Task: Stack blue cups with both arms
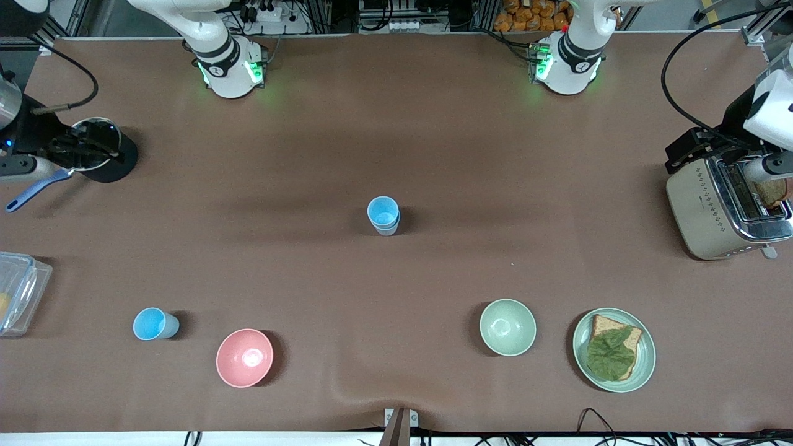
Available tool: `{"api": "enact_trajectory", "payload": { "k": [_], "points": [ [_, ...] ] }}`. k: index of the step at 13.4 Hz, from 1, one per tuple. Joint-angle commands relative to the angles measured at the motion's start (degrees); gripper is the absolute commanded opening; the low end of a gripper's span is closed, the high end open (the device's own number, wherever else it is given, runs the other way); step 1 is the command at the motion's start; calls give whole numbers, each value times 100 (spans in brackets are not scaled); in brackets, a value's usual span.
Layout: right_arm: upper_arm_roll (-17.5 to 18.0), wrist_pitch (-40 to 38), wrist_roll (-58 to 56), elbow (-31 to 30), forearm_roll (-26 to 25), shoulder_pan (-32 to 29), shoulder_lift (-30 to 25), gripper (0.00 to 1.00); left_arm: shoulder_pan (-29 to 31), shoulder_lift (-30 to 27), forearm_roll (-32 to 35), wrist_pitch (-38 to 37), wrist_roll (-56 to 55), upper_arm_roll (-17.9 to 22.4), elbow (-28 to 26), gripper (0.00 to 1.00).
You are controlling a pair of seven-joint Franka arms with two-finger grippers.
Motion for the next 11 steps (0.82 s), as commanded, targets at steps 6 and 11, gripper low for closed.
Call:
{"api": "enact_trajectory", "payload": {
  "k": [6,11],
  "points": [
    [312,-3,-153,-128,-155,-326,-125,100,-27,4,-119,-304,290,-52,137,100],
    [286,-29,-153,-119,-155,-326,-125,100,25,4,-181,-304,599,-26,129,100]
  ]
}}
